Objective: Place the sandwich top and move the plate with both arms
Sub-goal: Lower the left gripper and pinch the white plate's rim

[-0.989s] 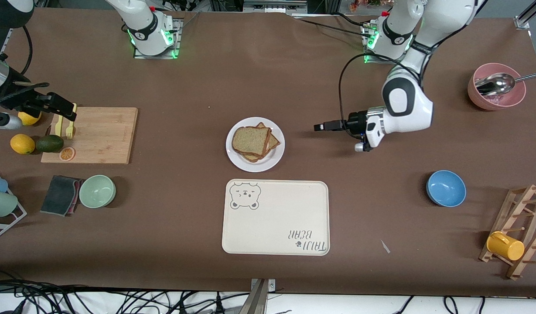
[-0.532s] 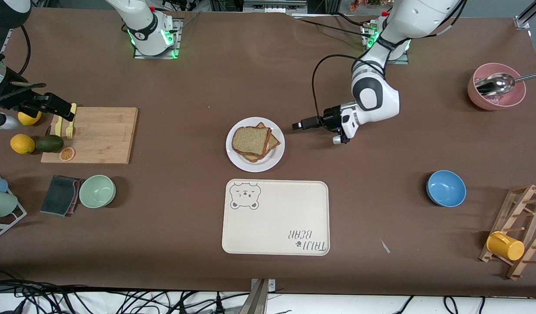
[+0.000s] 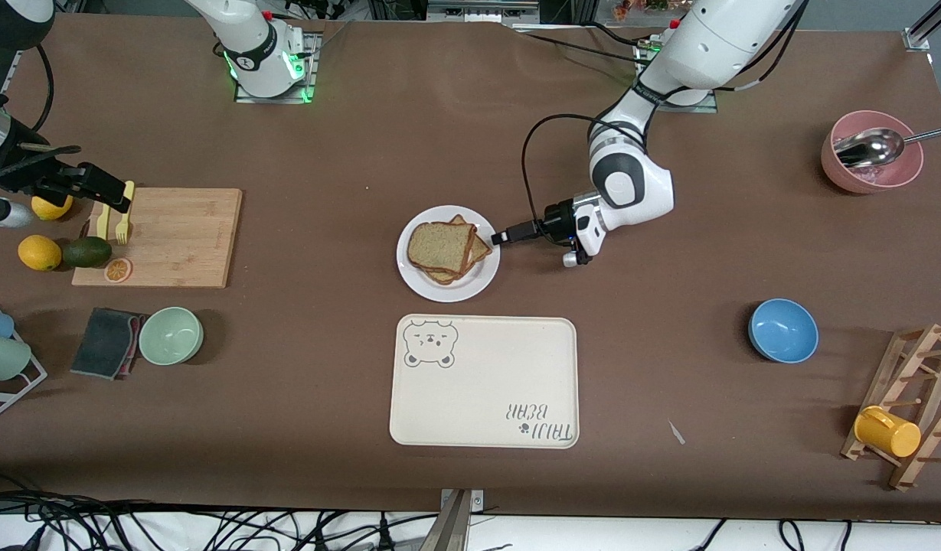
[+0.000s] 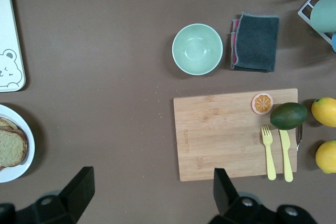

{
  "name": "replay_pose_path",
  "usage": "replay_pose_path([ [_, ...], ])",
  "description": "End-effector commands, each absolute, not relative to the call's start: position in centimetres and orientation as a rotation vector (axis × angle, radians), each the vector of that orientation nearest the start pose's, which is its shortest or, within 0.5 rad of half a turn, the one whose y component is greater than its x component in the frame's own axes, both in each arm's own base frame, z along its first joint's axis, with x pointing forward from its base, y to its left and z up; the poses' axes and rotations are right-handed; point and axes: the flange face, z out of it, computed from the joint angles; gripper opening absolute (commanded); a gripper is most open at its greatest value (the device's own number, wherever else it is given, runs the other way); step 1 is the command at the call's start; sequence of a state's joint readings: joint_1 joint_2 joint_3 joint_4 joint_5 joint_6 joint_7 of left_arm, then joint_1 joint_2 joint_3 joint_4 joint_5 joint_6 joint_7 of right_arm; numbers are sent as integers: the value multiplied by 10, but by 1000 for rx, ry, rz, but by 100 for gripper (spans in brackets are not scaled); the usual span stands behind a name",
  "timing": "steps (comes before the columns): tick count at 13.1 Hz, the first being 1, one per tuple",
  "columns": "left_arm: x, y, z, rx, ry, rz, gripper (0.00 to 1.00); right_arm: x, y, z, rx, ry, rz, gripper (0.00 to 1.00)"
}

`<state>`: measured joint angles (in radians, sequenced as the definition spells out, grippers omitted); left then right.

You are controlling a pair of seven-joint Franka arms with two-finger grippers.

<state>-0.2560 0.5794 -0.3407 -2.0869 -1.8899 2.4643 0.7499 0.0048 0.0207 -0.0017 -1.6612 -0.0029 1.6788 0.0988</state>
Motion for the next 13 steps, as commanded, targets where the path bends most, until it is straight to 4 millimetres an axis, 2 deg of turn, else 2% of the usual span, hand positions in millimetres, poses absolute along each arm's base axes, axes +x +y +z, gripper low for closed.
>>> replay_pose_path([
  [1, 472, -328, 127, 1990, 524, -121, 94, 566, 1, 585, -3122, 163, -1, 100],
  [3, 469, -332, 126, 2003, 511, -121, 92, 567, 0, 584, -3122, 168, 1, 100],
  [6, 462, -335, 118, 2013, 504, -135, 77, 566, 1, 584, -3122, 165, 1, 100],
  [8, 454, -337, 111, 2028, 476, -136, 73, 566, 1, 585, -3122, 165, 1, 100],
  [13, 447, -327, 108, 2050, 442, -120, 76, 566, 1, 584, -3122, 165, 6, 100],
])
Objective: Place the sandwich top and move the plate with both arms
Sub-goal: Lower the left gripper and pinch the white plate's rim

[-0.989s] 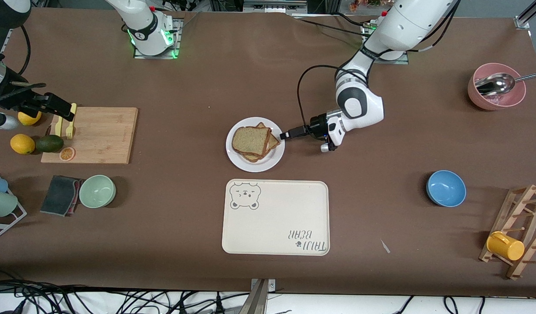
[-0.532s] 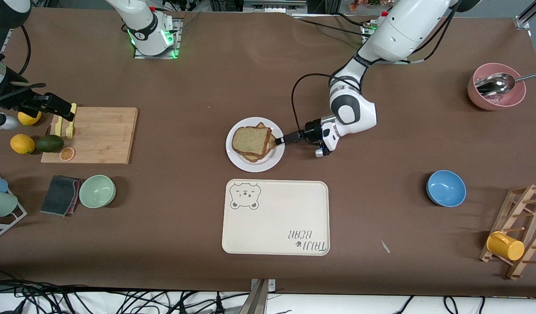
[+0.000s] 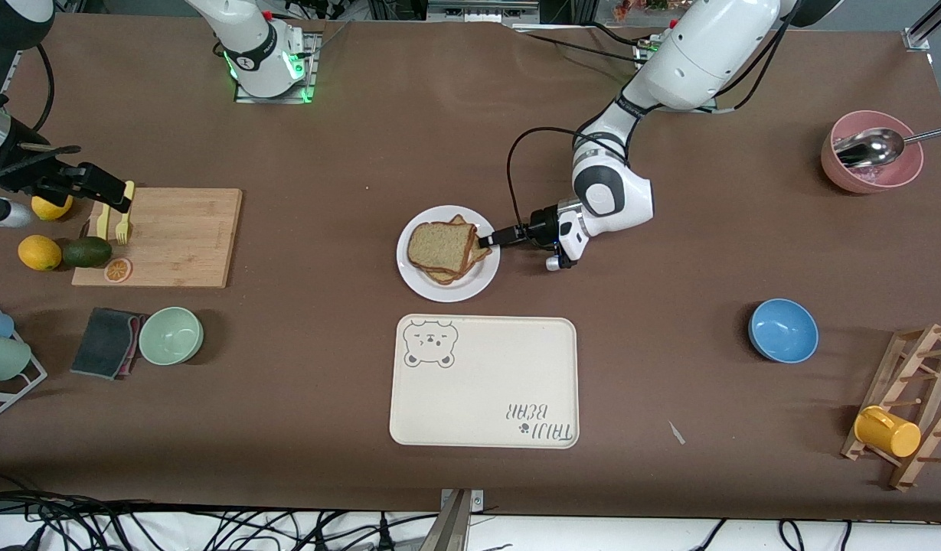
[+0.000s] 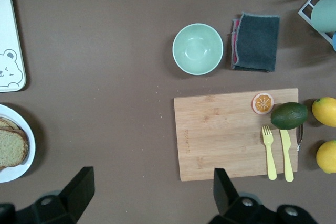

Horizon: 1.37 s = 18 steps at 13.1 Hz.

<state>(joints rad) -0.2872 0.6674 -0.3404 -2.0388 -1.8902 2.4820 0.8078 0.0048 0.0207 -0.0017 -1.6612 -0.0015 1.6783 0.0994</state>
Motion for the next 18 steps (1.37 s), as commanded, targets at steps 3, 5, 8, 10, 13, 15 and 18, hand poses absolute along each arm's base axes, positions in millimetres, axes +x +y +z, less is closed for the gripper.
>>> replay_pose_path([
  [3, 445, -318, 113, 2056, 439, -109, 76, 566, 1, 584, -3122, 165, 6, 100],
  [5, 443, -313, 115, 2061, 433, -106, 74, 566, 1, 584, -3122, 165, 6, 100],
  [8, 438, -309, 114, 2069, 413, -101, 63, 566, 1, 584, -3122, 165, 6, 100],
  [10, 436, -312, 114, 2068, 410, -107, 57, 566, 1, 584, -3122, 165, 8, 100],
  [13, 434, -317, 116, 2061, 409, -114, 45, 566, 1, 585, -3122, 165, 6, 100],
  [15, 431, -321, 116, 2061, 403, -121, 38, 566, 1, 584, -3122, 165, 8, 100],
  [18, 430, -322, 116, 2062, 401, -122, 24, 566, 1, 584, -3122, 165, 8, 100],
])
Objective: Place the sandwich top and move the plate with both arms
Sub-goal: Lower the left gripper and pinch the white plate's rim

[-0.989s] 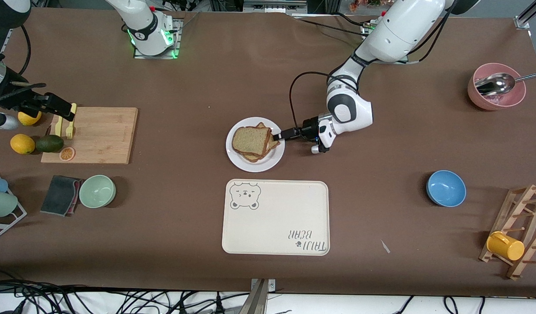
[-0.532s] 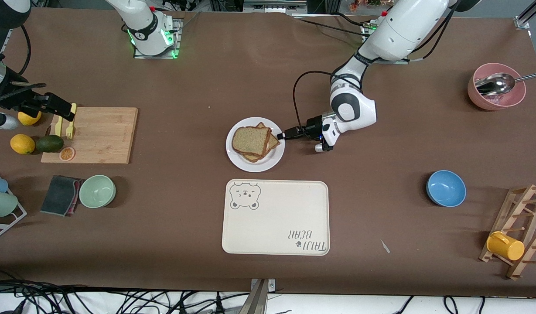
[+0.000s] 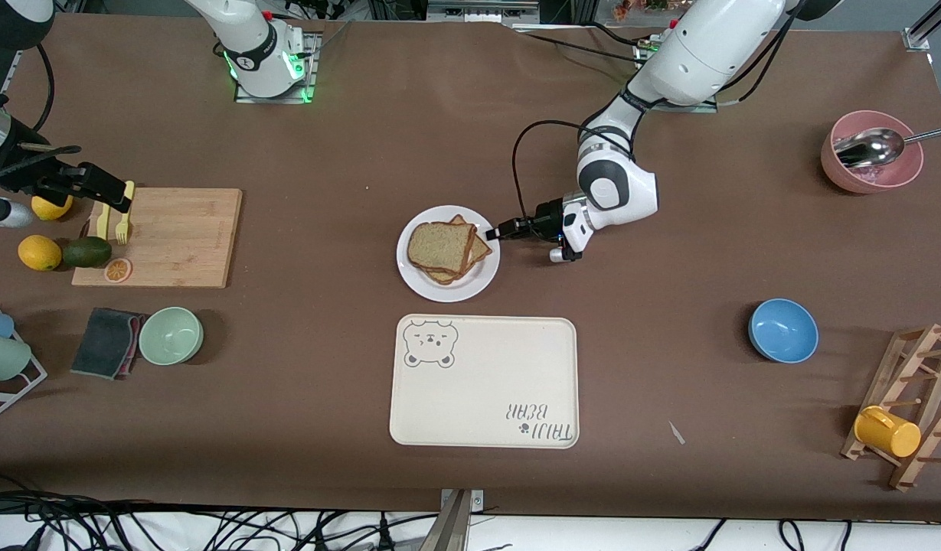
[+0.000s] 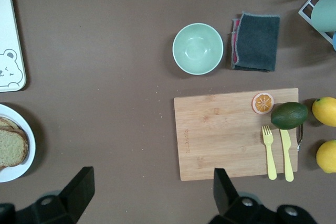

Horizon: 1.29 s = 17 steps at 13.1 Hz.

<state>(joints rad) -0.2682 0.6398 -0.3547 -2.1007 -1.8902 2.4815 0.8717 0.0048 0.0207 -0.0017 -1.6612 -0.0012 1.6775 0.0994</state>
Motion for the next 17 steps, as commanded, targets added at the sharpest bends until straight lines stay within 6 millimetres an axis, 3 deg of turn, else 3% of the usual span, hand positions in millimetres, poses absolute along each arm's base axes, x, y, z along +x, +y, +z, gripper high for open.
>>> replay_pose_path([
  [1, 430, -323, 117, 2059, 403, -122, 17, 566, 1, 584, -3122, 165, 8, 100],
  [4, 429, -328, 119, 2046, 416, -120, 0, 566, 1, 584, -3122, 165, 8, 100],
  [9, 432, -327, 120, 2042, 413, -111, 0, 566, 1, 584, -3122, 165, 8, 100],
  [13, 444, -327, 145, 2025, 398, -65, 0, 566, 1, 584, -3122, 165, 8, 100],
  [17, 455, -326, 157, 2011, 393, -35, 0, 566, 1, 584, -3122, 165, 8, 100],
])
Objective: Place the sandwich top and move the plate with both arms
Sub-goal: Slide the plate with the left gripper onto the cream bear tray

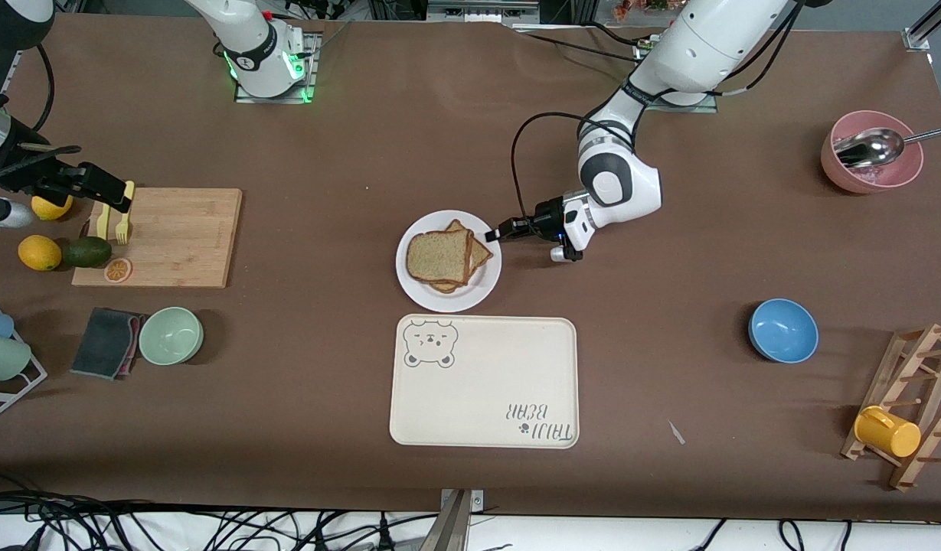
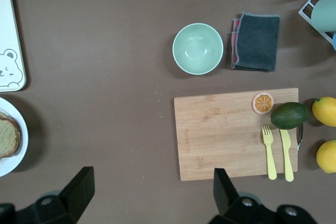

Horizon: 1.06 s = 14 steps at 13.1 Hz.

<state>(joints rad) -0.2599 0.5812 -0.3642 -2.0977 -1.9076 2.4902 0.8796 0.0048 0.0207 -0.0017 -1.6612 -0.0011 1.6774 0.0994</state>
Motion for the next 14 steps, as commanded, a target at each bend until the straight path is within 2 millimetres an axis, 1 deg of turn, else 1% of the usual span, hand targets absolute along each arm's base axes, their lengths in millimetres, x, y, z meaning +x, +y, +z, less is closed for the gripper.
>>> replay_pose_path([
  [1, 462, -325, 161, 2002, 396, -22, 0, 566, 1, 584, -3122, 165, 8, 100],
  [3, 470, -325, 166, 1992, 392, -4, 0, 566, 1, 585, -3122, 165, 6, 100],
  [4, 474, -322, 166, 1988, 402, 3, 0, 566, 1, 584, -3122, 165, 8, 100],
  [5, 483, -321, 171, 1975, 406, 20, 0, 566, 1, 585, -3122, 165, 6, 100],
  [6, 492, -315, 173, 1967, 418, 33, 0, 566, 1, 584, -3122, 165, 8, 100],
  [8, 513, -312, 177, 1943, 434, 62, 0, 566, 1, 584, -3122, 165, 8, 100],
  [9, 520, -311, 176, 1937, 441, 71, 0, 566, 1, 584, -3122, 165, 8, 100],
  [12, 556, -301, 178, 1904, 463, 125, 0, 566, 1, 584, -3122, 165, 8, 100],
  [14, 574, -297, 168, 1896, 476, 144, 0, 566, 1, 584, -3122, 165, 8, 100],
])
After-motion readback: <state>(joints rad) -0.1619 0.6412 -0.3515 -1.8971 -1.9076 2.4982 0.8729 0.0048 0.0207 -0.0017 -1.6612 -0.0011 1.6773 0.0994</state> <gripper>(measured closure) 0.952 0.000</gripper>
